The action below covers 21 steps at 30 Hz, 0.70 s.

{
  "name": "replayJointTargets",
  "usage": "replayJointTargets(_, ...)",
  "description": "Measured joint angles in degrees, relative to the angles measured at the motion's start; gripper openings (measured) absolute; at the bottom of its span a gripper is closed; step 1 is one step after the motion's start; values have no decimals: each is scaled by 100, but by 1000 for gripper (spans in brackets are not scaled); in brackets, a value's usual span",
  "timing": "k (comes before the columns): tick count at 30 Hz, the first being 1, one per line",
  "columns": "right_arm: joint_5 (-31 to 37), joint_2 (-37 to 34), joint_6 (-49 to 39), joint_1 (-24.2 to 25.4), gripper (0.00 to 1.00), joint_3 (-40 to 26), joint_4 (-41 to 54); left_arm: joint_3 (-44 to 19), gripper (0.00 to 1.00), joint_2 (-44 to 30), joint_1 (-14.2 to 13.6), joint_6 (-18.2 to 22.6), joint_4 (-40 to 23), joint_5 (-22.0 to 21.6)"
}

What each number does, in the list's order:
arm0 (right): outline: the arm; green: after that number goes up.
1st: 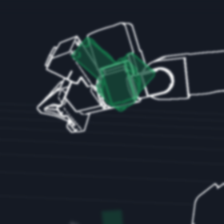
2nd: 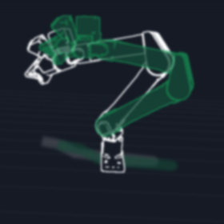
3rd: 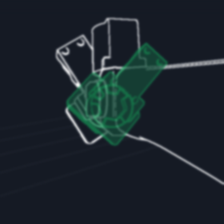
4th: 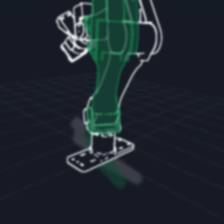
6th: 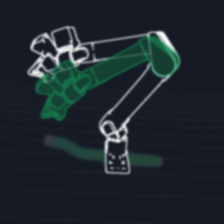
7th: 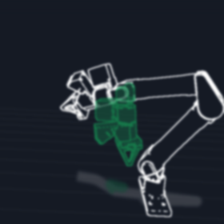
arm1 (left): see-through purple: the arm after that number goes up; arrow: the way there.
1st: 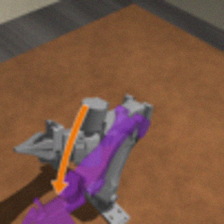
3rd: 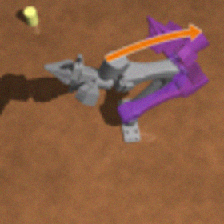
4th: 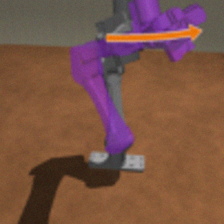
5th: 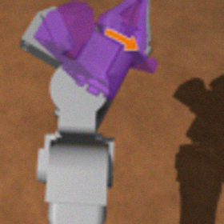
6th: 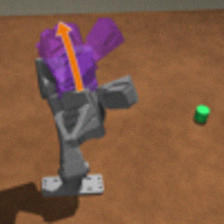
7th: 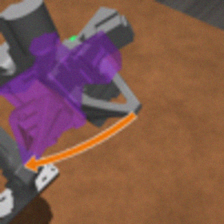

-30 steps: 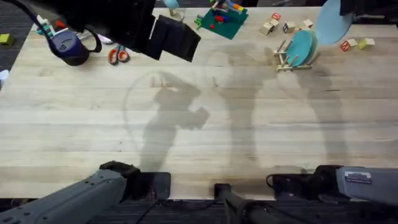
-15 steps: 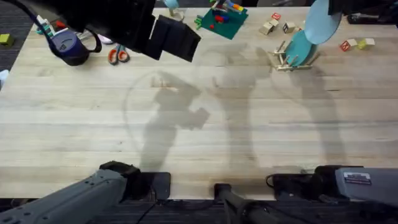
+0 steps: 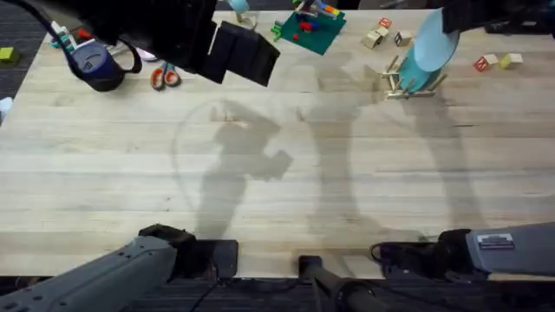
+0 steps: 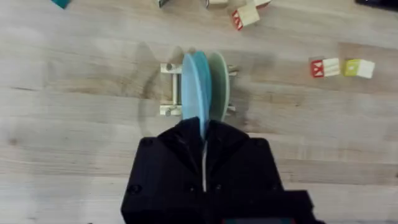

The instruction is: Pick up the plates from the table one by one and place each into a slot on the dish rack.

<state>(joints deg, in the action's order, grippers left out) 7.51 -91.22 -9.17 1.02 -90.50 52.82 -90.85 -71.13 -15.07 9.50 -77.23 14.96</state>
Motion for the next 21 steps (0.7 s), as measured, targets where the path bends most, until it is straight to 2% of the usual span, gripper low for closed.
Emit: replayJointTargets(21,-4,-913,22,-11,28,0,-68,0,993,0,0,-8,-13,0)
